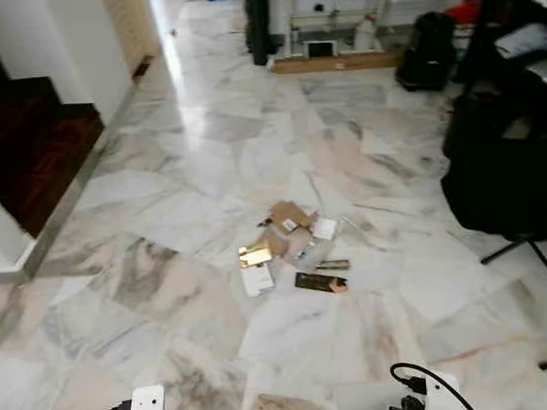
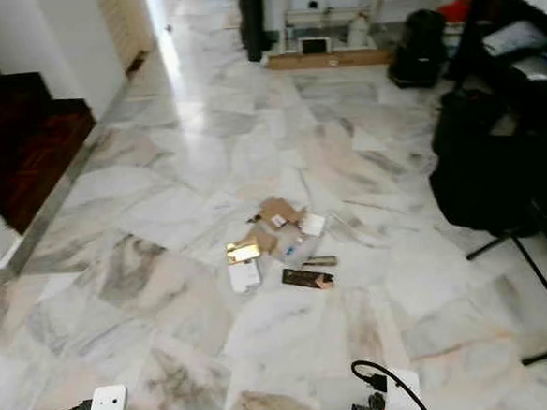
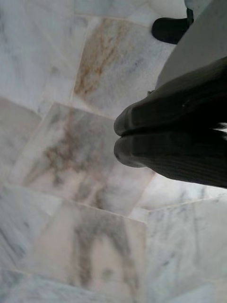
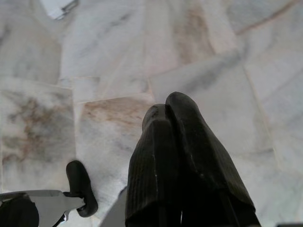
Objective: Sweep floor
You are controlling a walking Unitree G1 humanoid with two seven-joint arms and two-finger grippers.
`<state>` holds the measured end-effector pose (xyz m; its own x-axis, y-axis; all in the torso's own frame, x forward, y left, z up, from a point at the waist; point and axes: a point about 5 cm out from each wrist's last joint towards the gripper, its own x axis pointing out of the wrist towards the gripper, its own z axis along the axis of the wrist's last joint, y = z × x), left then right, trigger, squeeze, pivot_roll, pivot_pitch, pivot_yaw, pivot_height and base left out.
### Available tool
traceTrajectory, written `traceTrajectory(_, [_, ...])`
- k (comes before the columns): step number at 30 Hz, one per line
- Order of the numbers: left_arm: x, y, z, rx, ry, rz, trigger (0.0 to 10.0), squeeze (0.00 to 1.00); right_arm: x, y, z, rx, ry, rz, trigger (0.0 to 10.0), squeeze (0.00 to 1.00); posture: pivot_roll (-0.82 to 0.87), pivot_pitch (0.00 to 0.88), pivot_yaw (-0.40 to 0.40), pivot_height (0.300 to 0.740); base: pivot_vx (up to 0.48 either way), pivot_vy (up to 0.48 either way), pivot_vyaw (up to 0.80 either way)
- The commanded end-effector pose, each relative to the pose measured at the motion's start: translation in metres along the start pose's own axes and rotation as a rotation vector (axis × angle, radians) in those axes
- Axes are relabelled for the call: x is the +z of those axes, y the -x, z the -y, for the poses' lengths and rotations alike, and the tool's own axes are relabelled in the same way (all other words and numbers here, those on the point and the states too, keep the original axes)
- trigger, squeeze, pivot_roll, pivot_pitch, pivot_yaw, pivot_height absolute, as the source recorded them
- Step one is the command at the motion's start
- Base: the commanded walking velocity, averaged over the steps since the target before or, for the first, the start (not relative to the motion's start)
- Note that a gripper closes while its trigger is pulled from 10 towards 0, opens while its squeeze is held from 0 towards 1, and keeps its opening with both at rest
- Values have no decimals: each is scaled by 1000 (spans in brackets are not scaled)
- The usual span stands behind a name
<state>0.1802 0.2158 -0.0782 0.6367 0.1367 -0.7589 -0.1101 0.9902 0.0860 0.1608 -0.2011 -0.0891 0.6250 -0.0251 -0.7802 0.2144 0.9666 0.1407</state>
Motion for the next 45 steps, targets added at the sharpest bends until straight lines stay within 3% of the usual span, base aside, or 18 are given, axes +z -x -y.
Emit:
traceTrajectory(1, [-4,1,-2,1,2,-16,10000,0,-3,1,1,-10,-10,-9,10000,0,7,20,5,740,0,0,-775])
traceTrajectory(45, [-4,1,-1,2,9,-19,10000,0,-2,1,3,-15,-6,-9,10000,0,7,30,6,740,0,49,-758])
